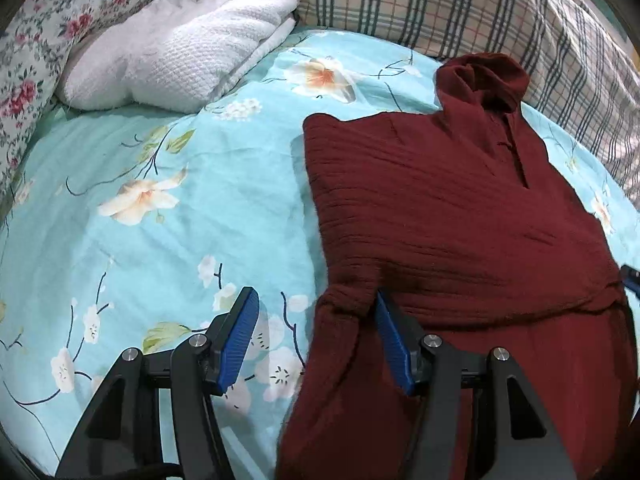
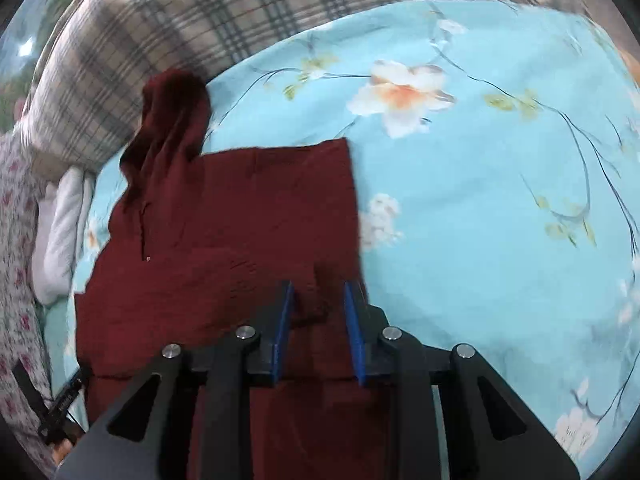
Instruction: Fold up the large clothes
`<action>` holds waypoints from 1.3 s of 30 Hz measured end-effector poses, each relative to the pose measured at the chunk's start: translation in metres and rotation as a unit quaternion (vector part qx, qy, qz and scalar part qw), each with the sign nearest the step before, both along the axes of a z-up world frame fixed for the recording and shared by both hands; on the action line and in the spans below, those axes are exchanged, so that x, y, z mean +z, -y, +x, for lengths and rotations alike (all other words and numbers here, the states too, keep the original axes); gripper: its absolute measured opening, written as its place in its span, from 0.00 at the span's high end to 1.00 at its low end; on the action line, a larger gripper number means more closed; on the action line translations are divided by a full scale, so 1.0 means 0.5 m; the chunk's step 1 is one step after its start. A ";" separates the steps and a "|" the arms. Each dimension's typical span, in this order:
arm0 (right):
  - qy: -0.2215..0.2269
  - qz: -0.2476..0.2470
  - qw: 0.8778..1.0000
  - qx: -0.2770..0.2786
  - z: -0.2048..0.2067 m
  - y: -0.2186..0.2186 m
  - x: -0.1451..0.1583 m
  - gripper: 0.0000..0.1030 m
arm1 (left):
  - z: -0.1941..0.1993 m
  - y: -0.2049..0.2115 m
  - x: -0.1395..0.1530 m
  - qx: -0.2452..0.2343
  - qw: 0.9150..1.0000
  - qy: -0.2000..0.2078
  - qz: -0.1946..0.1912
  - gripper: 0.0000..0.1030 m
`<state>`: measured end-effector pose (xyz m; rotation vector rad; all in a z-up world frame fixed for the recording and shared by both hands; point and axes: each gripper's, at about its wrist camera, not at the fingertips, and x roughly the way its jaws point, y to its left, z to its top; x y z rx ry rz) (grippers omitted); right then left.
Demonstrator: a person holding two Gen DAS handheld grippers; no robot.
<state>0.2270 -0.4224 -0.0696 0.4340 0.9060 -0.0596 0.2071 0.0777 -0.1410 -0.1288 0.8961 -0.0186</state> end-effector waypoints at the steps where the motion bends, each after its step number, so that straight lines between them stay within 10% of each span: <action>1: 0.009 0.003 1.000 -0.002 -0.006 0.002 0.007 0.73 | 0.001 -0.001 0.000 0.001 1.000 -0.001 -0.002 0.42; 8: 0.024 0.033 0.995 0.091 0.048 -0.085 0.019 0.45 | 0.003 -0.003 -0.003 0.002 1.000 -0.001 -0.005 0.41; 11: -0.032 0.021 0.998 0.056 0.076 -0.063 -0.035 0.53 | 0.000 -0.008 -0.006 0.000 1.000 -0.002 -0.007 0.40; 16: 0.017 -0.010 1.000 -0.015 0.021 -0.019 0.015 0.51 | -0.001 -0.010 -0.003 -0.002 1.000 -0.003 -0.010 0.38; 25: 0.040 0.047 0.996 0.061 0.085 -0.066 0.052 0.50 | 0.014 0.030 0.097 -0.030 0.998 0.040 -0.049 0.40; 39: 0.076 0.118 0.982 0.124 0.420 -0.151 0.124 0.40 | 0.445 0.245 0.211 -0.112 0.990 0.052 -0.074 0.34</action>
